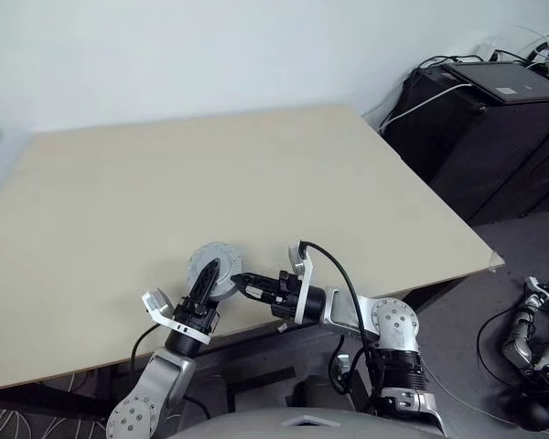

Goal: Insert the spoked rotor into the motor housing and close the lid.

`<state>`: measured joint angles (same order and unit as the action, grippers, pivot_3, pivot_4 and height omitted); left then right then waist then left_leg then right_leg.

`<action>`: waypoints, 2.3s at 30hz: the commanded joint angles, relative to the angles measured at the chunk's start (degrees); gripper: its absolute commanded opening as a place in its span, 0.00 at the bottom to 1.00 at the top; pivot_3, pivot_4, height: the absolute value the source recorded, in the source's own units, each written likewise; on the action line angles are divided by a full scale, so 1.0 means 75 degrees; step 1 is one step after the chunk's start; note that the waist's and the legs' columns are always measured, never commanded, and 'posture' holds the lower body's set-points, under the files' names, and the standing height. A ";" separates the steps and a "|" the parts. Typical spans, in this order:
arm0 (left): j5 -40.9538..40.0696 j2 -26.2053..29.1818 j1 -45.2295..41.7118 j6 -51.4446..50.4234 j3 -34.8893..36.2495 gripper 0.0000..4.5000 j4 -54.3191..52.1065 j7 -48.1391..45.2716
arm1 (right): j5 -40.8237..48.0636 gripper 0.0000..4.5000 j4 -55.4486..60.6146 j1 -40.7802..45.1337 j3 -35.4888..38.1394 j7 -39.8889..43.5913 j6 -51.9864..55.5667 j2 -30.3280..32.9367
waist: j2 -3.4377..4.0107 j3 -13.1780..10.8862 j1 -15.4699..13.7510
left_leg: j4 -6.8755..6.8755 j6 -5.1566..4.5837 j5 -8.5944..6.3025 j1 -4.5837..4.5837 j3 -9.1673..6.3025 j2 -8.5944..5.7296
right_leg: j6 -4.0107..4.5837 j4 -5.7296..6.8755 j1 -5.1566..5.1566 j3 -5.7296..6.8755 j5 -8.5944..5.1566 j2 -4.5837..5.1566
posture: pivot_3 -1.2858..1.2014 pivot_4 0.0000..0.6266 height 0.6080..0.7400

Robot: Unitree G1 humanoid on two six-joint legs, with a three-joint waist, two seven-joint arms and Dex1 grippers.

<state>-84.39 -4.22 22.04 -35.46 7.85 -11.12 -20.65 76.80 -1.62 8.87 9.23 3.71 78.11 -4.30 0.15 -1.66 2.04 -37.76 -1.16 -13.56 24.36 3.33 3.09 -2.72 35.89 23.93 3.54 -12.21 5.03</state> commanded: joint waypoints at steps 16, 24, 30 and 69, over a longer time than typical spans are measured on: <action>0.0097 -0.0325 -0.0401 0.0701 0.0178 0.47 -0.0161 -0.0057 | -0.0963 0.43 0.0969 -0.0045 -0.0386 0.0819 -0.1352 0.0254 | -0.0001 0.0000 -0.0013 | -0.0007 0.0000 0.0000 0.0002 -0.0003 0.0000 | -0.0001 0.0000 -0.0003 0.0004 0.0000 0.0000 | 0.52 0.00 1.00; 0.0427 -0.0036 -0.1344 0.1225 0.0898 0.47 0.0437 0.0232 | -0.2288 0.98 0.1959 -0.0470 -0.0988 0.1128 -0.2177 0.1125 | -0.0004 0.0002 -0.0092 | -0.0013 -0.0001 0.0000 0.0002 -0.0007 -0.0001 | -0.0003 0.0001 -0.0010 0.0010 0.0002 -0.0003 | 0.52 0.00 1.00; 0.0710 0.0162 -0.1980 0.1297 0.1345 0.47 0.0976 0.0349 | -0.5055 1.00 0.2754 -0.1113 -0.2296 0.2343 -0.5080 0.2199 | -0.0017 0.0003 -0.0122 | -0.0023 -0.0005 -0.0001 0.0007 0.0000 -0.0008 | -0.0006 -0.0004 -0.0025 0.0008 0.0004 -0.0002 | 0.52 0.00 1.00; 0.3776 0.1398 -0.6595 0.2290 0.3473 0.47 0.6495 0.0459 | -0.9054 1.00 0.1435 -0.2459 -0.3108 0.3680 -1.1168 0.2855 | -0.0130 0.0016 -0.0191 | -0.0053 0.0010 0.0011 -0.0003 0.0001 -0.0008 | -0.0009 0.0012 -0.0085 0.0026 0.0019 -0.0013 | 0.52 0.00 1.00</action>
<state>-56.54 5.43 -24.58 -19.19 33.53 38.14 -16.23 9.05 8.01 -9.86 -15.04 31.50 -4.67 17.38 -0.83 -1.54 0.61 -38.16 -1.09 -13.47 24.33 3.33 3.02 -2.79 35.98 23.26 3.73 -12.07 4.93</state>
